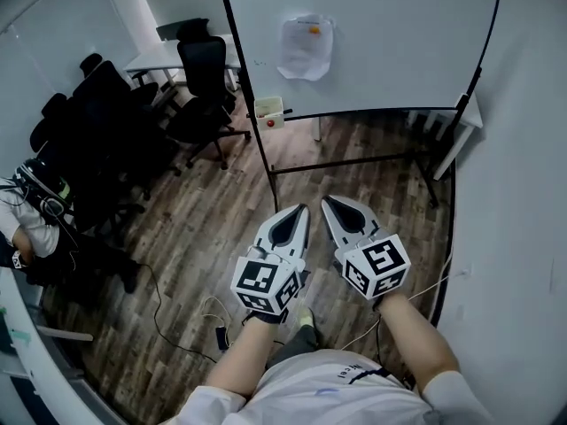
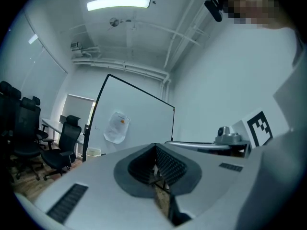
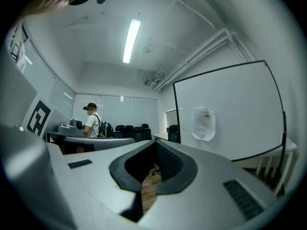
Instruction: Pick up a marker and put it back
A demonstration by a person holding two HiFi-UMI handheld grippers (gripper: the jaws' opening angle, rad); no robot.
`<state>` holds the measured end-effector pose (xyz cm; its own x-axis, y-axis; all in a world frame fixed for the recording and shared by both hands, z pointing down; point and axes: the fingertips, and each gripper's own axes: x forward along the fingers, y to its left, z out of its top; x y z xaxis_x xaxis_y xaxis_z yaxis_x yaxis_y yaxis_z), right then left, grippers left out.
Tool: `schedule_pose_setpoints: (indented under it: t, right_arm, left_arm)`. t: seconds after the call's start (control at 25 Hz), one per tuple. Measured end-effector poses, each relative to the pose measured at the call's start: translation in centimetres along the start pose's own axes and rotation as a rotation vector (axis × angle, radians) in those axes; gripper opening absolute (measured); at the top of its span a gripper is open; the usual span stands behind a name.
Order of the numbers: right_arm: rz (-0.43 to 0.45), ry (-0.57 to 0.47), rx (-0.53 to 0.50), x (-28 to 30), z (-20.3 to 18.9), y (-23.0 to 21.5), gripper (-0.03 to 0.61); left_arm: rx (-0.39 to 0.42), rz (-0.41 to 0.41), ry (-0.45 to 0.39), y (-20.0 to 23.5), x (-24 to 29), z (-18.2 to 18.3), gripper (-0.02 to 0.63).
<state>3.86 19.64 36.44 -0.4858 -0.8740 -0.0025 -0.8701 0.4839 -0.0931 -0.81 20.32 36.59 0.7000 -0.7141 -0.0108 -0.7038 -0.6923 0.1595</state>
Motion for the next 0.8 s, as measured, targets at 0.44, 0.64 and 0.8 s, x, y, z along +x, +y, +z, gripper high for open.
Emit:
schedule_pose_setpoints:
  t: [0.44,0.64,0.8]
  right_arm:
    - [-0.011,0.019,0.082,13.1,-0.3,-4.5,0.011]
    - [0.021,0.030,0.086,17.1,-1.4,-5.7,0.011]
    - [0.044,0.035,0.113,20.8,-2.4,-8.7,0.011]
  left_arm:
    - [0.001,-0.005,-0.001,10.6,7.0,1.2,0.011]
    - [-0.010,0.043,0.017,14.5,9.3,0.5,0.011]
    - [0.001,0.075,0.030,17.5,12.8,-0.1,0.011]
